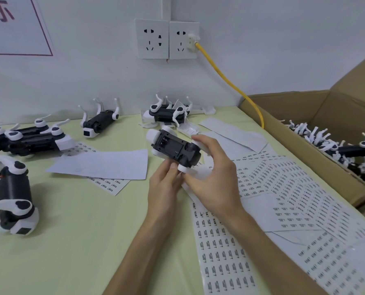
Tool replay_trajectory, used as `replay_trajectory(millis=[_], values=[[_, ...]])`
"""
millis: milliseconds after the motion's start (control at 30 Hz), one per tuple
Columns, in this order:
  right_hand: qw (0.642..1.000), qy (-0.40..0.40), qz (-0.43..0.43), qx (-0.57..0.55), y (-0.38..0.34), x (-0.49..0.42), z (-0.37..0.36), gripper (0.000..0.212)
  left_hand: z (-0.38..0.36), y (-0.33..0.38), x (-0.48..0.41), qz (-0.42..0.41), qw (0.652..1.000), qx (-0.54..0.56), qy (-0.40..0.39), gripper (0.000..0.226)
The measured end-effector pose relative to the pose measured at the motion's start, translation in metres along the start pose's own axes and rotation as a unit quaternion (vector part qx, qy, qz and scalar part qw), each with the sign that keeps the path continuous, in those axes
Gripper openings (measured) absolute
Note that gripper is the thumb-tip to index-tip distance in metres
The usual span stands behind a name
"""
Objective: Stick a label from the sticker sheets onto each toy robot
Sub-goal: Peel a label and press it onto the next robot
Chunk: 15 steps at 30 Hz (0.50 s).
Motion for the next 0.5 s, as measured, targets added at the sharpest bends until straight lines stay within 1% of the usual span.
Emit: replay_trajectory(millis=[100, 167, 233, 300, 333, 400, 433, 500], values=[[0.996, 0.0, 0.082, 0.033, -0.004, -0.007, 0.006, 0.071, 0.0, 0.002, 0.001, -0.014, 1.0, -0.013, -0.009, 0.033], [0.992, -0.003, 0.124, 0.037, -0.007, -0.013, 0.01, 0.074, -0.001, 0.005, 0.001, 0.0, 1.0, 0.002, -0.019, 0.032], [0.989, -0.022, 0.144, 0.029, -0.01, -0.017, 0.013, 0.078, -0.001, 0.008, 0.002, 0.021, 0.999, 0.033, -0.038, 0.043], [0.984, -0.057, 0.165, 0.022, -0.012, -0.018, 0.014, 0.076, 0.0, 0.013, 0.003, 0.036, 0.994, 0.082, -0.06, 0.052], [0.981, -0.075, 0.178, 0.02, -0.013, -0.018, 0.013, 0.073, 0.001, 0.015, 0.004, 0.041, 0.992, 0.104, -0.064, 0.054], [0.973, -0.092, 0.211, 0.023, -0.016, -0.016, 0.009, 0.069, 0.0, 0.017, 0.006, 0.047, 0.987, 0.137, -0.066, 0.048], [0.97, -0.082, 0.226, 0.032, -0.016, -0.015, 0.008, 0.069, 0.0, 0.017, 0.007, 0.047, 0.986, 0.149, -0.063, 0.045], [0.968, -0.039, 0.239, 0.059, -0.015, -0.013, 0.006, 0.071, -0.001, 0.017, 0.007, 0.037, 0.985, 0.161, -0.058, 0.046]])
Point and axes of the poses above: each hand's wrist, its own x-axis away from the middle knuckle, its own z-axis out of the back of the hand, y = z × x, the point moved 4 cm from there along -x, towards the middle knuckle, and after that the axes turned 14 degrees about y, right-handed, at the moved point
